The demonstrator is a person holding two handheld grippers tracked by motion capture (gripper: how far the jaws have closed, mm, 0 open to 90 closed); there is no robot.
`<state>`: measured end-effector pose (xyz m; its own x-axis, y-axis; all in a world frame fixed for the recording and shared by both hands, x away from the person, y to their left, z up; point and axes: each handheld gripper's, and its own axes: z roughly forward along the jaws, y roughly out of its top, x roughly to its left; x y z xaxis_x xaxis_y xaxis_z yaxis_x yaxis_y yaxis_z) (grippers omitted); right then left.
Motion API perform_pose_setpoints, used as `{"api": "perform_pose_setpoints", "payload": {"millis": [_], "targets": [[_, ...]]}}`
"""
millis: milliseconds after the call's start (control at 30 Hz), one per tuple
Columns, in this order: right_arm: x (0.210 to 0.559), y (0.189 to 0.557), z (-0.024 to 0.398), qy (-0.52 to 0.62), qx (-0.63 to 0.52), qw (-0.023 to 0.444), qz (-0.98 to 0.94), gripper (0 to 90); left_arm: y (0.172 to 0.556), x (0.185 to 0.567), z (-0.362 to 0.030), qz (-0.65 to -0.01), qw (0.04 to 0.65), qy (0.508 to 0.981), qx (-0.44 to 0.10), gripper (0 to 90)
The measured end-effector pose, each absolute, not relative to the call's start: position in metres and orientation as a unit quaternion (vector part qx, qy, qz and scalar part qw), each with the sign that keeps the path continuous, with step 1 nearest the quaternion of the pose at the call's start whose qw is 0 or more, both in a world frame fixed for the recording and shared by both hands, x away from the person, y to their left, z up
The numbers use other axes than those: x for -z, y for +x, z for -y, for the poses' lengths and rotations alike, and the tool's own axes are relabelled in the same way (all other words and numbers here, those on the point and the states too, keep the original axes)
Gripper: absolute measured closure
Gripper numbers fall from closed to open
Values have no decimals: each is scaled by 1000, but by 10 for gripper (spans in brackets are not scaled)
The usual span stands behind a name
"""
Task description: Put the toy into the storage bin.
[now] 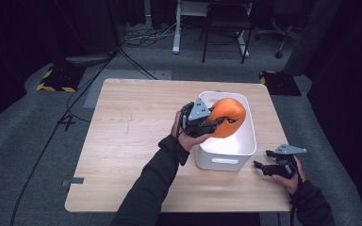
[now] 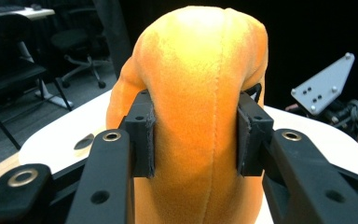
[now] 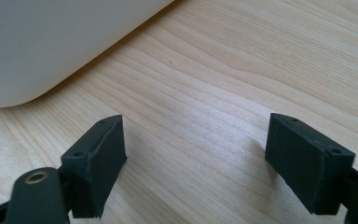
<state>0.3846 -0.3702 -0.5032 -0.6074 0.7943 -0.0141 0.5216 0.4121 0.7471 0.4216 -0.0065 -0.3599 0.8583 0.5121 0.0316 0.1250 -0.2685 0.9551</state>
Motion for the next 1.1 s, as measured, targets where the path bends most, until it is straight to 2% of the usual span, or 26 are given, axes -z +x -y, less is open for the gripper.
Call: {"api": "perform_pose_setpoints", "payload": {"millis": [333, 667, 933, 1100], "targets": [[503, 384, 370, 403, -364, 187, -819, 200, 424, 364, 9, -187, 555, 797, -147, 570], [503, 384, 370, 402, -364, 187, -819, 201, 422, 361, 18, -139, 480, 854, -146, 522], [503, 384, 370, 403, -364, 186, -819, 201, 421, 362, 20, -132, 456, 870, -133, 500], [503, 385, 370, 401, -364, 187, -819, 200, 422, 365, 22, -129, 444, 877, -128, 448]]}}
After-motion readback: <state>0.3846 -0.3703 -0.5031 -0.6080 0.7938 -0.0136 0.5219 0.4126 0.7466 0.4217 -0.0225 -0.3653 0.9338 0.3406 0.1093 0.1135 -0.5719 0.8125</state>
